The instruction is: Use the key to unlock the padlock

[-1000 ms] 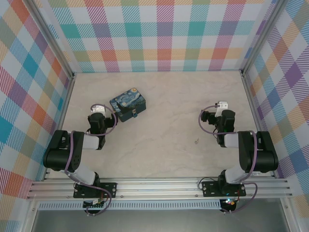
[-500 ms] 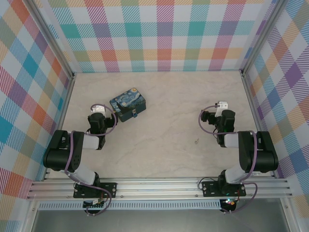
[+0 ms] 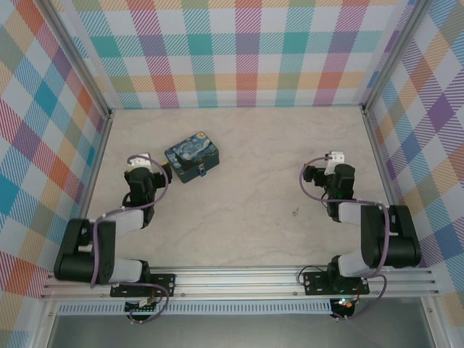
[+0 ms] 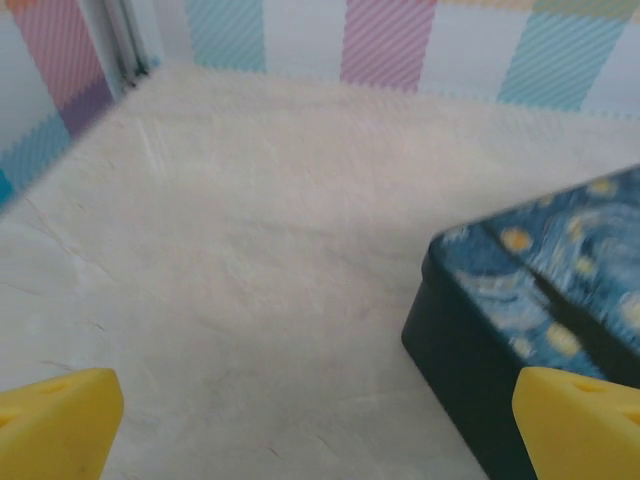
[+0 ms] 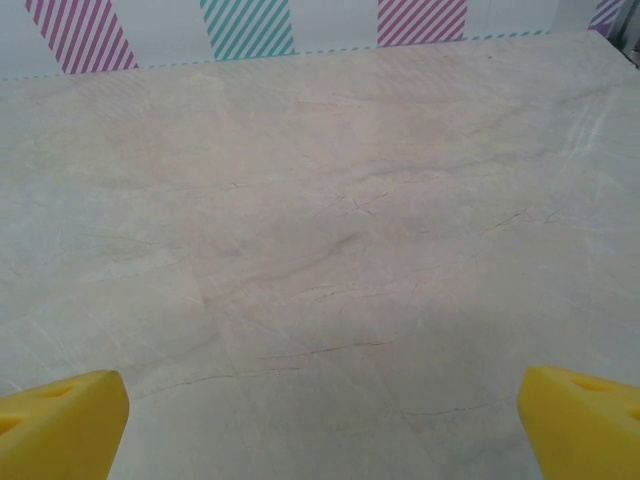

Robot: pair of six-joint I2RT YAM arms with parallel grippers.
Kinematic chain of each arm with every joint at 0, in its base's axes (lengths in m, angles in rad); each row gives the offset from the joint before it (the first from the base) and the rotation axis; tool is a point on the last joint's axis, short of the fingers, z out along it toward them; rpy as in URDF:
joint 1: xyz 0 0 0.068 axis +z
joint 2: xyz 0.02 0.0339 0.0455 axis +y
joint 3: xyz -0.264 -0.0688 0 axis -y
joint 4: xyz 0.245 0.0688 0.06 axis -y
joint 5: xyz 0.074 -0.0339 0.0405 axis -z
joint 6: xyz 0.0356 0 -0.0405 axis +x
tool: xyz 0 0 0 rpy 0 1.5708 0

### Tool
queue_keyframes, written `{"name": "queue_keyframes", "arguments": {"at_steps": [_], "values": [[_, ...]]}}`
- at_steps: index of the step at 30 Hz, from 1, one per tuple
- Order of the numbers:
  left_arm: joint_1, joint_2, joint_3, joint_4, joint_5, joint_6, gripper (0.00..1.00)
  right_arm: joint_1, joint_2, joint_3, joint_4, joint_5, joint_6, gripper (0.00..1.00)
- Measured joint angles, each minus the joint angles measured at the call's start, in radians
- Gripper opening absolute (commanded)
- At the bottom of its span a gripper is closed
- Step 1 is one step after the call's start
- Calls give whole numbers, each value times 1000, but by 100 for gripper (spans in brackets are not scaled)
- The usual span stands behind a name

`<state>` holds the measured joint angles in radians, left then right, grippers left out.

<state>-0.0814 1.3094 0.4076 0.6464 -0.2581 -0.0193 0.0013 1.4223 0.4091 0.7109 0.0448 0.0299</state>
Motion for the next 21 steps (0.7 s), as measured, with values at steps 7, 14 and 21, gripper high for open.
{"name": "queue_keyframes", "arguments": {"at_steps": [7,14,21], "values": [[-1,-161,322,-482,30,-38,100,0,-194,141,-363,-85,91,100],[-71,-85,605,-842,120,-85,100,53,-291,201,-618,-183,258,100],[-177,175,764,-1020,251,-140,100,99,-291,283,-879,-224,375,100]]}}
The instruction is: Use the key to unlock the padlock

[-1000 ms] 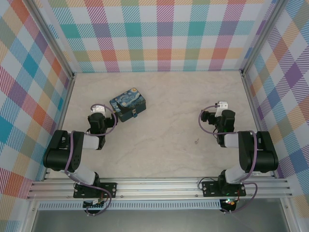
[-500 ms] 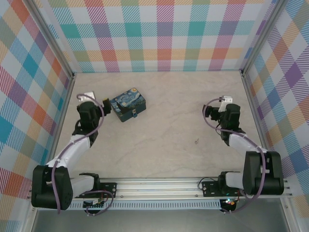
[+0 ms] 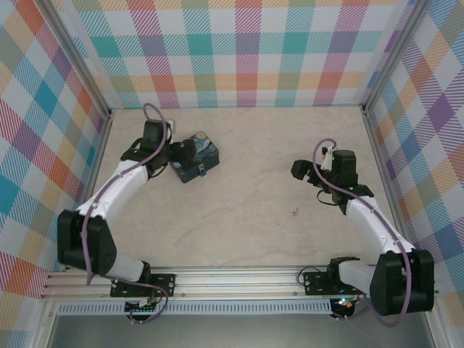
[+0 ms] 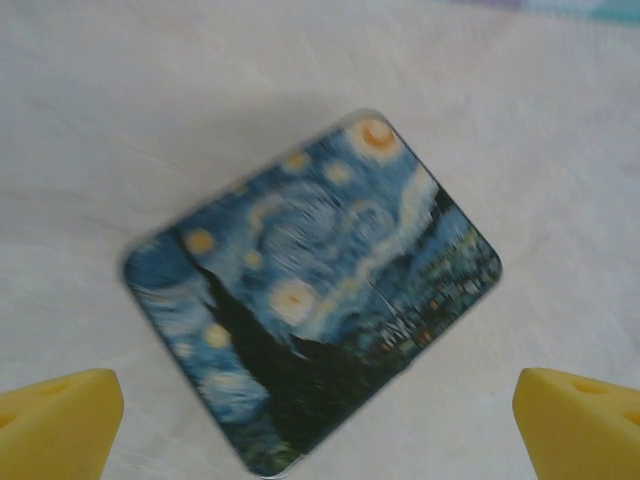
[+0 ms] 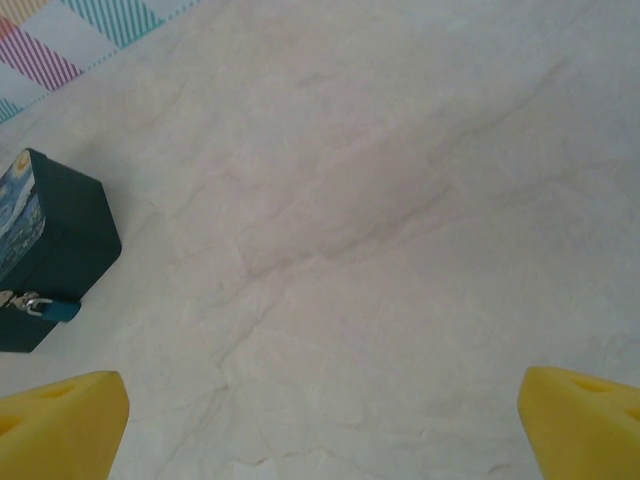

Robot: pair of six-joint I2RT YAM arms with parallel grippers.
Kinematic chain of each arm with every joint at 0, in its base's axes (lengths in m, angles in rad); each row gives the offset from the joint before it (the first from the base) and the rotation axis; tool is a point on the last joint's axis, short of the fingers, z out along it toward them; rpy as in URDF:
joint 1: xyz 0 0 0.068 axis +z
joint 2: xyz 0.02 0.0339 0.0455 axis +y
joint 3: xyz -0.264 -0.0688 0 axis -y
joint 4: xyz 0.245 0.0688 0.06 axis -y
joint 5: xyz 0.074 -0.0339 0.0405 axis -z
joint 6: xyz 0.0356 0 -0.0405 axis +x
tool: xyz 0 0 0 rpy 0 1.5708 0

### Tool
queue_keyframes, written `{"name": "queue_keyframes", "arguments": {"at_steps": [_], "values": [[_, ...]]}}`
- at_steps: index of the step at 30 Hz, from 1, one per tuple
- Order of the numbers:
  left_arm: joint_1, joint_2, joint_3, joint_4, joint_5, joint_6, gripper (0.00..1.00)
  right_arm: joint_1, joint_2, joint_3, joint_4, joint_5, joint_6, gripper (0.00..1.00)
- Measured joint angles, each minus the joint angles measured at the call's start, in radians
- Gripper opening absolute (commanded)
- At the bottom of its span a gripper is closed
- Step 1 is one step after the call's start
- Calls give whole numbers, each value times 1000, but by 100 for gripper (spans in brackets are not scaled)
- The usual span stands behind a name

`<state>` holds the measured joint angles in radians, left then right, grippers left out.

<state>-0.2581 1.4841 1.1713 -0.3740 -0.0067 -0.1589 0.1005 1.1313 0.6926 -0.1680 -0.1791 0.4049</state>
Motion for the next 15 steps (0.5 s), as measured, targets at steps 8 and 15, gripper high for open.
{"name": "queue_keyframes", "arguments": {"at_steps": [8,15], "values": [[-81,263,185,-48,87,-33,100,16,0,5,-116,6,56,100],[-130,406,314,-71,107,-33,100,18,0,5,-158,22,68,100]]}}
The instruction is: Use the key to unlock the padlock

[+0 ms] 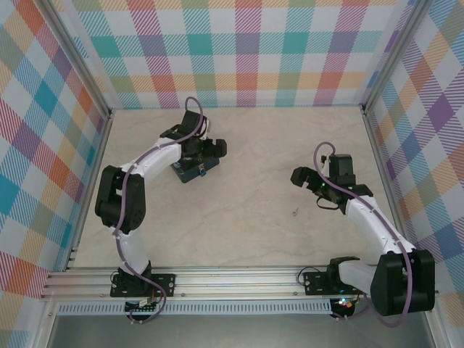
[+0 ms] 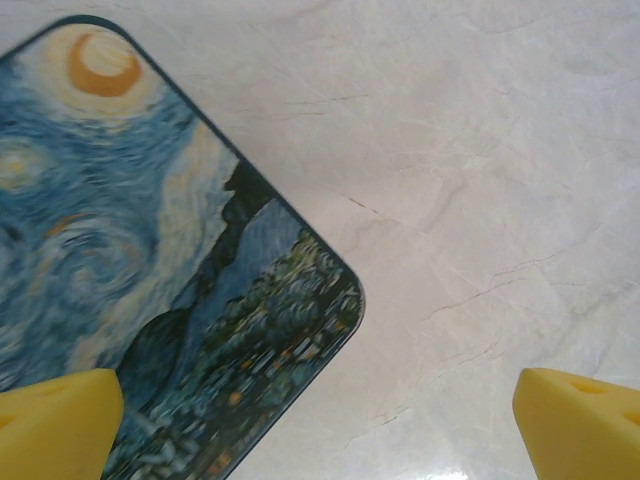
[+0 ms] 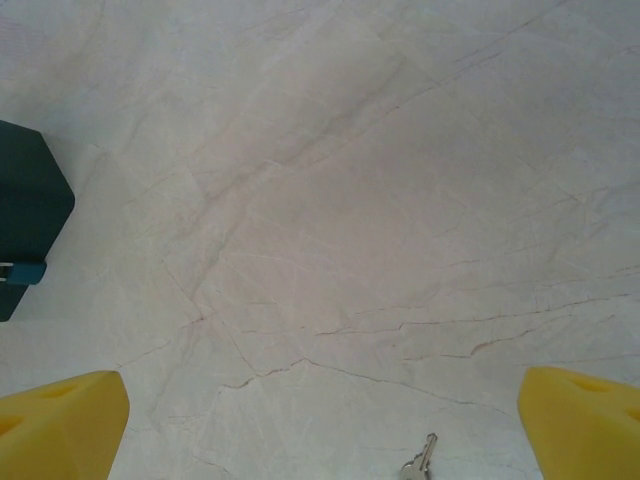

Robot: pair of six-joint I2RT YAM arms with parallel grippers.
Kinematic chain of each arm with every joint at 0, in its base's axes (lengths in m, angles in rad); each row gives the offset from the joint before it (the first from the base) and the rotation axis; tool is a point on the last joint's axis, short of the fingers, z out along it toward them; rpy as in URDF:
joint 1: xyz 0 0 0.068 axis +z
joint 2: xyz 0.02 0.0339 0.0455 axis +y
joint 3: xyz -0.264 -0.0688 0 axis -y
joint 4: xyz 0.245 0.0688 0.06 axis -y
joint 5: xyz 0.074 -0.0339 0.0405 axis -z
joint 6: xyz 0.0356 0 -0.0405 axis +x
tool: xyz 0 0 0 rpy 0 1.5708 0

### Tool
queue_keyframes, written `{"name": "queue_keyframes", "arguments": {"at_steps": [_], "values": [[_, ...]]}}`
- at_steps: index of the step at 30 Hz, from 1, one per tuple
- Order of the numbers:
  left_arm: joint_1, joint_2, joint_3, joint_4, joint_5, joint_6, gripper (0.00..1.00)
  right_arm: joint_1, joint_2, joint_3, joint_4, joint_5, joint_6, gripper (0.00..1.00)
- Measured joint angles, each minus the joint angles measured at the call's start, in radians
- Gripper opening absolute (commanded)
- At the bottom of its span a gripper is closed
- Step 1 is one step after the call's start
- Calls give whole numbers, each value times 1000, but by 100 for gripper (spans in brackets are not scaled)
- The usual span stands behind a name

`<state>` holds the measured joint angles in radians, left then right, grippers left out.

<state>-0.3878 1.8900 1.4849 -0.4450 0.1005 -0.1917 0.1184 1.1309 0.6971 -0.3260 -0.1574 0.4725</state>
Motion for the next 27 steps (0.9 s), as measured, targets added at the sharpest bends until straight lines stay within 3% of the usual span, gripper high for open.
{"name": "queue_keyframes", "arguments": {"at_steps": [6,27], "values": [[-21,50,32,-9,-8,2,100,0,1,0,-14,8,11,100],[-123,3,-23,-34,-57,-3,100,0,11,12,-65,34,6,100]]}}
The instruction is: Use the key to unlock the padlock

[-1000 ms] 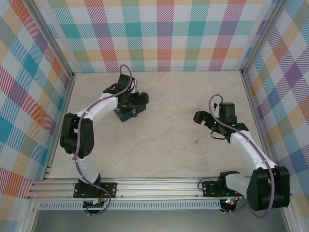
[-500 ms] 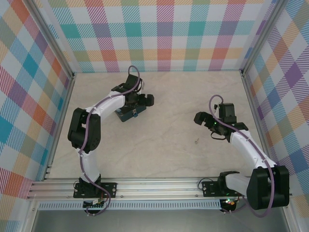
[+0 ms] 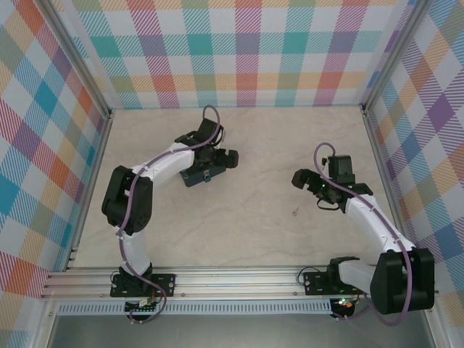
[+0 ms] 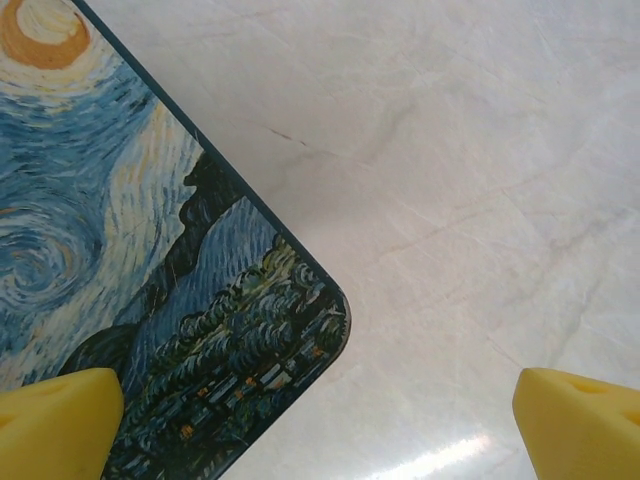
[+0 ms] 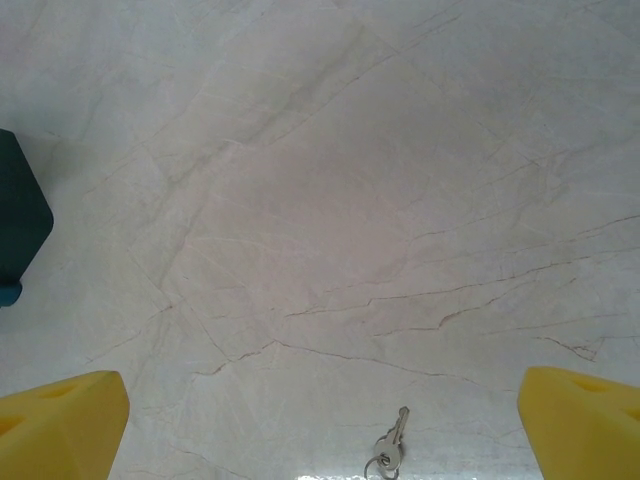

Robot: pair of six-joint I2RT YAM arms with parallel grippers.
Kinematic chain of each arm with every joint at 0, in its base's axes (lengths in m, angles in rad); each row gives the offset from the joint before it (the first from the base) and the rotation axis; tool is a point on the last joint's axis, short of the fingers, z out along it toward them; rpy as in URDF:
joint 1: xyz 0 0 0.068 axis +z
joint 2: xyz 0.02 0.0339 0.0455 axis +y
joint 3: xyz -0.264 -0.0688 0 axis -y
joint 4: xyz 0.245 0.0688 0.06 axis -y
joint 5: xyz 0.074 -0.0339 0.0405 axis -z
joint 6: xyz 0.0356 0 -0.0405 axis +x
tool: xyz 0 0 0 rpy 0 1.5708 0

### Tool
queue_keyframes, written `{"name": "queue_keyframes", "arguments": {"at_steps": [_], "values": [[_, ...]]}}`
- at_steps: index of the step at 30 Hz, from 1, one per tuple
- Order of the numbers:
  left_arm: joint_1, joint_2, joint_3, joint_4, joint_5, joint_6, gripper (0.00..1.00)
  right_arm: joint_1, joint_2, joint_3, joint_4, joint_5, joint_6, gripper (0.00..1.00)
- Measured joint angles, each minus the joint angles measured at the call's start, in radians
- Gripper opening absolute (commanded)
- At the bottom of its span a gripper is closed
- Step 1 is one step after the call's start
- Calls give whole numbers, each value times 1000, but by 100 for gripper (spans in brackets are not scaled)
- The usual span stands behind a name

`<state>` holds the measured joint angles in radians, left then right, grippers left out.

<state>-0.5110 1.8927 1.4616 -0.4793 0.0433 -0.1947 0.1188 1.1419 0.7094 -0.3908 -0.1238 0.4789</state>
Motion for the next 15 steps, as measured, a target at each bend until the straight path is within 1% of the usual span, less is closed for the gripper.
{"name": "queue_keyframes", "arguments": {"at_steps": [15], "values": [[-170,-29,-19,-44,1,-87,100,1,0,0,-39,11,0,100]]}}
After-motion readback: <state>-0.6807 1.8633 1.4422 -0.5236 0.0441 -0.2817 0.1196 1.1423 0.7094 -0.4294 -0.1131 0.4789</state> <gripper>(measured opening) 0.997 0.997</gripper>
